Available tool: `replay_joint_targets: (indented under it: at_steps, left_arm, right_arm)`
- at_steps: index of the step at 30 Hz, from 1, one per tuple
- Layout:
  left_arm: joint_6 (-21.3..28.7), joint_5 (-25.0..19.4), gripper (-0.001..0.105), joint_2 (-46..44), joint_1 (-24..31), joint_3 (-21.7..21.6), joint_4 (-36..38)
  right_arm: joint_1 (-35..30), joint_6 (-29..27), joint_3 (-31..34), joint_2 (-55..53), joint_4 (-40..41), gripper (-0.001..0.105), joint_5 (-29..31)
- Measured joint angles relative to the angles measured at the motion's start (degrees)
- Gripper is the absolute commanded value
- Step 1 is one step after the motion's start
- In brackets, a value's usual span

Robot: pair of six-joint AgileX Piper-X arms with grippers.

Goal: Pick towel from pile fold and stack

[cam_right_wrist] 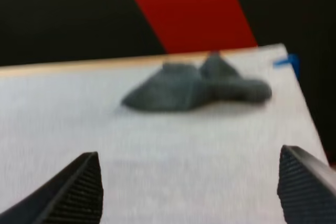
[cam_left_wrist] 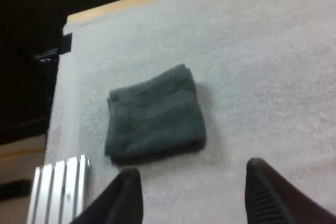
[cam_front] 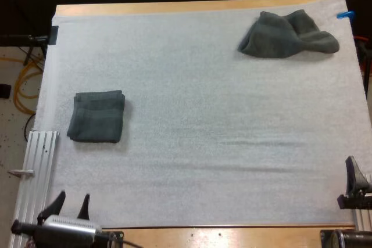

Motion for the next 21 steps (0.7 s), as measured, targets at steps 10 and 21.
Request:
replay_joint_targets:
  at_steps: [10, 21]
  left_arm:
    - [-0.5, 0.0, 0.043, 0.1, 0.0, 12.0, -15.2]
    - [-1.8, 0.1, 0.043, 0.2, 0.0, 18.9, -18.7]
  right_arm:
    - [0.0, 0.0, 7.3, 0.0, -4.6, 0.067, -1.7]
    - [0.0, 1.7, 9.7, 0.1, -3.4, 0.067, -1.7]
